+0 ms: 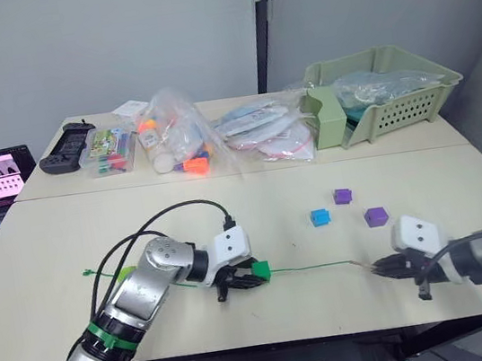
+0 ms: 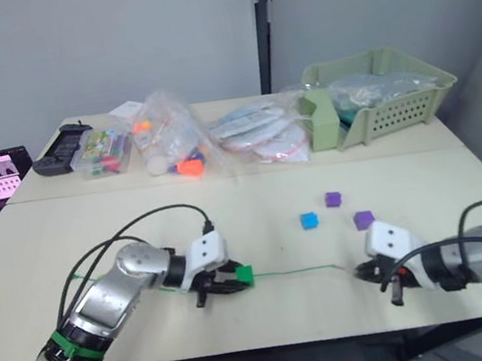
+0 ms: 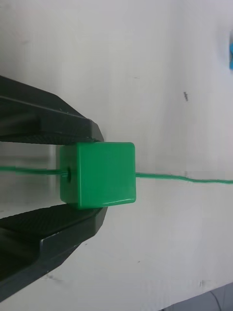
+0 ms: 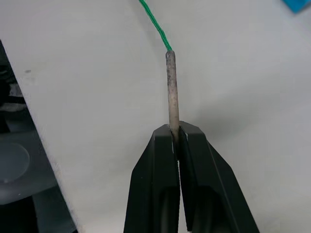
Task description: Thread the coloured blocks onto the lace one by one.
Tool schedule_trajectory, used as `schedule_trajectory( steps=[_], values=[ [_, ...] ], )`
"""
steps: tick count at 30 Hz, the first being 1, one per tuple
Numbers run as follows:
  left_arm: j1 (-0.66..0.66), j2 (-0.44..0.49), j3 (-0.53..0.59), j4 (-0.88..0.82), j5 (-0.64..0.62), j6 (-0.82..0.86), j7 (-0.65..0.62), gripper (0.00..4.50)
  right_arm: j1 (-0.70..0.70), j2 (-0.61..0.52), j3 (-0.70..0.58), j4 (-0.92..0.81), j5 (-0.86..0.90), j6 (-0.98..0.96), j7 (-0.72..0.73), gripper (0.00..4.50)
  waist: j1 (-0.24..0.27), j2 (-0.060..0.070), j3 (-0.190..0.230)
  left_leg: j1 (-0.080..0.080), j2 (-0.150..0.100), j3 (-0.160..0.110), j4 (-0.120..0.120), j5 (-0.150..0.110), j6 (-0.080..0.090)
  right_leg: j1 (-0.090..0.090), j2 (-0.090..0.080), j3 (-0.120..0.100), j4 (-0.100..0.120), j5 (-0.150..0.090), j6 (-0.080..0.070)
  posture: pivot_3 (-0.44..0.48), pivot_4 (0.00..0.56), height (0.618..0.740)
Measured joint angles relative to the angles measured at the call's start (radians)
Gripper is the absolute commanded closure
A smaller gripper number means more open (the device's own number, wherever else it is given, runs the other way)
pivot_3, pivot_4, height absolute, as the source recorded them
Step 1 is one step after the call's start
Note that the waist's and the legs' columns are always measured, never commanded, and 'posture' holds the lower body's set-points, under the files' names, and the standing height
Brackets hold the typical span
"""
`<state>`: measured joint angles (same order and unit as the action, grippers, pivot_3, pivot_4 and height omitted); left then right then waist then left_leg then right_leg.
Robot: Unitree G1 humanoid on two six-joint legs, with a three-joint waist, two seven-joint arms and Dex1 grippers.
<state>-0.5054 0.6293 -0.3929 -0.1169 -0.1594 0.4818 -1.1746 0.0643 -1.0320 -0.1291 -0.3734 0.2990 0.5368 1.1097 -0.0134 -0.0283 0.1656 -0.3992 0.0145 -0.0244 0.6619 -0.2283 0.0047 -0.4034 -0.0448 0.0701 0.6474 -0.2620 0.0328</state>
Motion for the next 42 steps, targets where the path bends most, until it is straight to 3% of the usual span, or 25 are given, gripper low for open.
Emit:
schedule_trajectory(
  steps=[7,16,25,36,38,40,42],
  values=[
    [0.004,0.153,0.066,0.138,-0.01,-0.162,-0.145,3.32,0.027,0.02,-0.013,-0.062,0.026,0.043,-0.039,4.5,-0.004,0.0,0.0,0.0,0.001,0.0,0.0,0.0,0.0,0.0,0.001,0.0,0.0,0.0,0.0,0.0,0.15,0.74],
    [-0.01,0.26,0.118,0.352,-0.009,-0.392,-0.29,3.32,-0.006,0.029,0.032,-0.091,0.038,0.065,-0.072,4.5,-0.009,0.0,0.0,0.001,0.002,0.001,0.0,0.0,0.0,-0.001,0.002,0.0,0.0,0.0,0.0,0.0,0.15,0.74],
    [-0.072,0.319,0.141,0.625,0.017,-0.629,-0.348,3.32,-0.026,0.03,0.059,-0.091,0.038,0.066,-0.079,4.5,-0.021,0.001,-0.001,0.003,0.004,0.001,0.0,0.0,0.0,0.0,0.003,0.0,0.002,0.0,-0.001,0.0,0.15,0.74],
    [-0.065,0.354,0.175,0.721,0.021,-0.703,-0.373,3.32,-0.043,0.03,0.079,-0.082,0.037,0.063,-0.078,4.5,-0.034,0.002,-0.001,0.004,0.004,0.002,-0.001,0.0,0.0,-0.001,0.004,0.0,0.004,-0.001,-0.002,0.0,0.15,0.74],
    [-0.059,0.356,0.185,0.719,0.022,-0.681,-0.378,2.32,-0.049,0.03,0.082,-0.077,0.037,0.063,-0.078,4.5,-0.034,0.002,-0.001,0.004,0.004,0.002,-0.001,0.0,0.0,-0.001,0.004,0.0,0.005,-0.001,-0.002,0.0,0.15,0.74],
    [-0.05,0.362,0.182,0.722,0.037,-0.666,-0.382,1.91,-0.053,0.03,0.083,-0.076,0.037,0.062,-0.078,4.5,-0.034,0.002,-0.001,0.004,0.004,0.002,-0.001,0.0,0.0,-0.002,0.004,0.001,0.005,-0.001,-0.002,0.0,0.15,0.74],
    [-0.04,0.363,0.195,0.711,0.023,-0.631,-0.4,1.18,-0.055,0.03,0.085,-0.07,0.037,0.058,-0.078,4.5,-0.029,0.001,-0.001,0.003,0.003,0.002,-0.001,0.0,0.0,-0.003,0.002,0.0,0.007,-0.001,-0.002,0.0,0.15,0.74]
  ],
)
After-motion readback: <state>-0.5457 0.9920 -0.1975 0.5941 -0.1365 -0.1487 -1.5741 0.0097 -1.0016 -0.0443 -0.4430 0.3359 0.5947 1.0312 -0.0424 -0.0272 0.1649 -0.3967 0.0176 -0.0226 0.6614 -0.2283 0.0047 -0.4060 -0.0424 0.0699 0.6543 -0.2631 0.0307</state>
